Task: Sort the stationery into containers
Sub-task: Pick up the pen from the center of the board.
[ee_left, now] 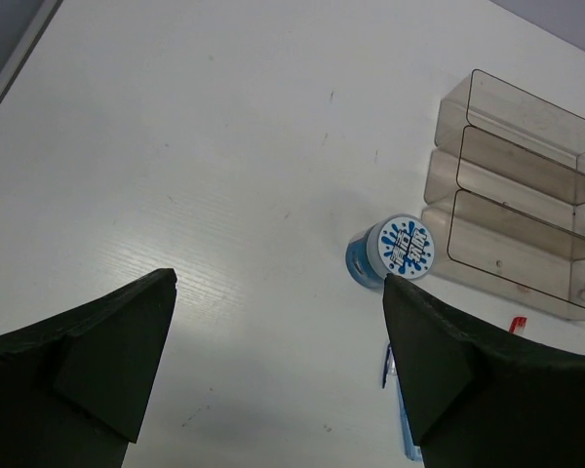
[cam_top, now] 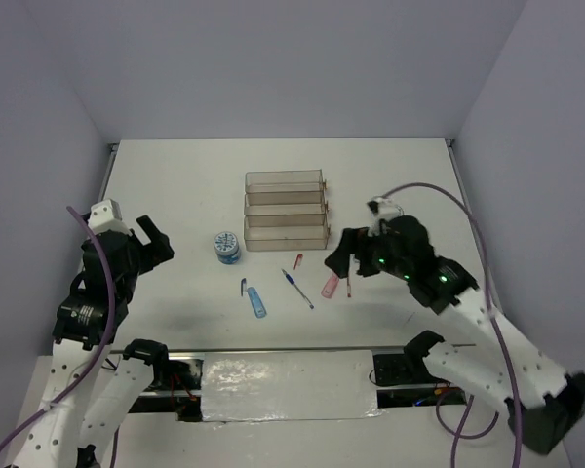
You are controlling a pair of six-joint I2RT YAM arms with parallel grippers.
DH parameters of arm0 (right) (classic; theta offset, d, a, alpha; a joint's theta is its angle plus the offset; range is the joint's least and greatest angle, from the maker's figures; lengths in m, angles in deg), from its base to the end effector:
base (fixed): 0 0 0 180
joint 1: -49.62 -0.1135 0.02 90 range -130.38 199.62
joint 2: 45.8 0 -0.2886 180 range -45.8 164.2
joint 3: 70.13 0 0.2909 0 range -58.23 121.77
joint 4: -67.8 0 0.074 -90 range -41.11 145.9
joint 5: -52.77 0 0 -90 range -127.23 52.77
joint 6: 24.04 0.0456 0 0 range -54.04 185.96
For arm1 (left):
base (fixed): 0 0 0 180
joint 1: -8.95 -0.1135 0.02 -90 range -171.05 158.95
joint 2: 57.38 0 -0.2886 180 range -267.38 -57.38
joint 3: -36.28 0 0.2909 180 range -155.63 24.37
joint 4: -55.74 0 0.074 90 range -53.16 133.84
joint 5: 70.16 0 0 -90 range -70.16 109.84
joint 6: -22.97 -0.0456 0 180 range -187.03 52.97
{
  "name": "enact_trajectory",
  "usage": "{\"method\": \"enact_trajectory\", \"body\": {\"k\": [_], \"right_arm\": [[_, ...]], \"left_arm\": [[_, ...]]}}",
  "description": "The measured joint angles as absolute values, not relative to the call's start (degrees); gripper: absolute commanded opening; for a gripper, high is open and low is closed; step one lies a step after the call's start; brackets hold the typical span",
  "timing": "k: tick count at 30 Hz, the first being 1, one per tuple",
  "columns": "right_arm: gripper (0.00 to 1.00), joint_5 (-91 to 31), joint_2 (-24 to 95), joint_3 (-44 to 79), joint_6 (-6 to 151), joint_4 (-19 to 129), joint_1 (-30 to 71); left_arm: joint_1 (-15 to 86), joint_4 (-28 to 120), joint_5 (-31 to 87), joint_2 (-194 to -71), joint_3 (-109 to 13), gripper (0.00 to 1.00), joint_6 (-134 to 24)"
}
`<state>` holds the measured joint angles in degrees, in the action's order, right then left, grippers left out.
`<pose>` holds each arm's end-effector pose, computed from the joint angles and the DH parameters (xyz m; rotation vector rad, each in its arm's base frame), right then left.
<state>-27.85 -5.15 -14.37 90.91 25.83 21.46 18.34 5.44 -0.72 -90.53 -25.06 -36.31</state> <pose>0.1623 0.0953 0.3236 -0.1657 2.1095 0.7356 0.1436 -0.0075 0.3648 -0.5852 1.8419 -0.1160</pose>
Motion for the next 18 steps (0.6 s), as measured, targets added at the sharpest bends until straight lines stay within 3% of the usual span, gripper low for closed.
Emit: {"method": "enact_trajectory", "body": {"k": [4, 7, 11, 18], "right_arm": [[1.00, -36.98, 15.15, -6.13, 87.24, 24.08, 6.75], [0.98, -42.95, 29.88, 2.15, 83.70, 23.64, 1.72], [0.81, -46.95, 43.37, 8.16, 78.76, 22.01, 0.63], [0.70, -47.71, 53.95, 9.78, 75.24, 20.52, -0.75]], "left_arm": [[18.34, 5.44, -0.91, -89.39, -23.77, 0.99, -35.61], [18.34, 5.47, -0.94, -89.08, -23.66, 0.99, -35.55], [18.34, 5.60, -0.80, -89.06, -23.61, 0.99, -35.59], [18.34, 5.79, 0.77, -89.04, -23.61, 0.99, -35.90]]}}
